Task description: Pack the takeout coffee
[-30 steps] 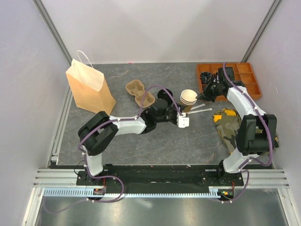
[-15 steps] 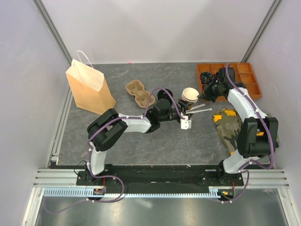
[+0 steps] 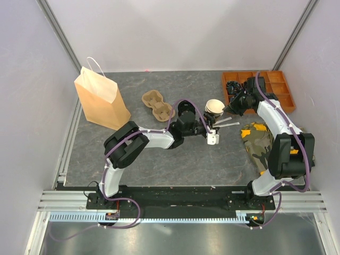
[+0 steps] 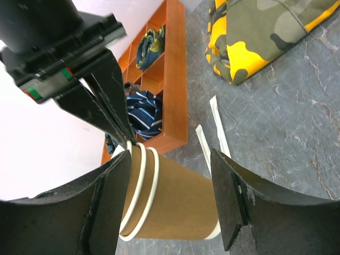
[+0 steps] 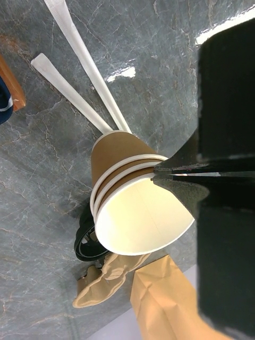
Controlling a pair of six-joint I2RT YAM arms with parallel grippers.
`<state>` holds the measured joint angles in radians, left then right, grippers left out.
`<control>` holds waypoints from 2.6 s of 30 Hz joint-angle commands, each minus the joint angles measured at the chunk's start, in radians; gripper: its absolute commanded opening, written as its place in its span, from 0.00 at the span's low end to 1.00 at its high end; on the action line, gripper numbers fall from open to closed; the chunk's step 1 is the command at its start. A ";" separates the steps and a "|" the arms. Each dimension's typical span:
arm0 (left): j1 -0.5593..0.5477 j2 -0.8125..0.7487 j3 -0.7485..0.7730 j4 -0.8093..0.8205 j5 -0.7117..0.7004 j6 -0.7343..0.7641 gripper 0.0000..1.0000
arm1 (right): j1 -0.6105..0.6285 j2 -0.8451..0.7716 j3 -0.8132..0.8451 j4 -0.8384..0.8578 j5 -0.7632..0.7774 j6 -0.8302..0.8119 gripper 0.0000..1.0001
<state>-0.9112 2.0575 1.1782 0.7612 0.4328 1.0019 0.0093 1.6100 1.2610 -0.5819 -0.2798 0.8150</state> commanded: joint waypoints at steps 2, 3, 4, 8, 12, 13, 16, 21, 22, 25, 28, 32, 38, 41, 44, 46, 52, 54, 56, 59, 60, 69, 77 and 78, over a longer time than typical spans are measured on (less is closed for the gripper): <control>0.001 0.024 0.043 0.026 -0.022 0.038 0.69 | 0.004 -0.041 0.003 0.027 -0.019 0.026 0.00; 0.005 0.029 0.046 0.020 -0.023 0.035 0.69 | 0.003 -0.041 0.003 0.030 -0.022 0.024 0.00; 0.005 0.030 0.050 0.018 -0.028 0.029 0.68 | 0.003 -0.041 0.002 0.031 -0.022 0.026 0.00; 0.011 0.046 0.066 0.013 -0.040 0.024 0.69 | 0.003 -0.044 -0.005 0.031 -0.024 0.021 0.00; 0.014 0.056 0.072 0.026 -0.054 0.029 0.69 | 0.003 -0.039 -0.003 0.031 -0.032 0.023 0.00; 0.014 0.058 0.075 0.023 -0.061 0.026 0.69 | 0.004 -0.039 -0.003 0.031 -0.035 0.024 0.00; 0.018 0.070 0.087 0.003 -0.065 0.027 0.69 | 0.004 -0.041 0.000 0.036 -0.047 0.029 0.00; 0.031 0.082 0.095 -0.020 -0.069 0.017 0.68 | 0.003 -0.041 0.008 0.039 -0.073 0.036 0.00; 0.031 0.085 0.095 -0.022 -0.071 0.012 0.68 | 0.004 -0.041 0.008 0.040 -0.075 0.038 0.00; 0.035 0.089 0.092 -0.025 -0.072 0.007 0.68 | 0.003 -0.038 0.011 0.040 -0.079 0.041 0.00; 0.038 0.090 0.092 -0.042 -0.069 0.006 0.67 | 0.003 -0.032 0.009 0.043 -0.091 0.050 0.00; 0.046 0.092 0.098 -0.063 -0.065 -0.002 0.66 | 0.003 -0.027 0.008 0.050 -0.108 0.065 0.00; 0.052 0.096 0.100 -0.077 -0.060 0.000 0.66 | -0.003 -0.019 -0.011 0.070 -0.151 0.092 0.00; 0.051 0.096 0.100 -0.080 -0.054 0.003 0.66 | -0.005 -0.012 -0.023 0.086 -0.174 0.105 0.00; 0.049 0.093 0.104 -0.083 -0.051 -0.002 0.66 | -0.003 -0.009 -0.034 0.100 -0.182 0.112 0.00; 0.048 0.089 0.107 -0.083 -0.048 -0.002 0.67 | -0.005 -0.010 -0.037 0.108 -0.186 0.113 0.00; 0.043 0.073 0.109 -0.089 -0.031 0.001 0.67 | -0.003 -0.019 -0.058 0.169 -0.217 0.135 0.00; 0.041 0.066 0.103 -0.088 -0.028 -0.011 0.67 | -0.005 -0.024 -0.055 0.172 -0.213 0.133 0.00; 0.041 0.041 0.083 -0.088 -0.028 -0.031 0.68 | -0.005 -0.030 -0.058 0.171 -0.210 0.125 0.00; 0.043 -0.037 0.019 -0.091 -0.008 -0.067 0.70 | -0.005 -0.047 -0.061 0.168 -0.205 0.104 0.00; 0.044 -0.060 0.000 -0.097 0.003 -0.086 0.71 | -0.005 -0.051 -0.061 0.165 -0.203 0.095 0.00; 0.156 -0.287 0.035 -0.480 0.231 -0.474 0.69 | -0.035 -0.055 -0.064 0.151 -0.231 0.046 0.00; 0.254 -0.074 0.413 -0.724 0.213 -0.814 0.58 | -0.026 -0.044 -0.032 0.134 -0.210 -0.057 0.00; 0.288 -0.056 0.446 -0.753 0.222 -0.857 0.57 | -0.026 -0.041 -0.025 0.129 -0.193 -0.069 0.00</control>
<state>-0.6910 1.8996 1.4857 0.1719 0.6155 0.4397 -0.0231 1.5867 1.2018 -0.4526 -0.4957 0.8185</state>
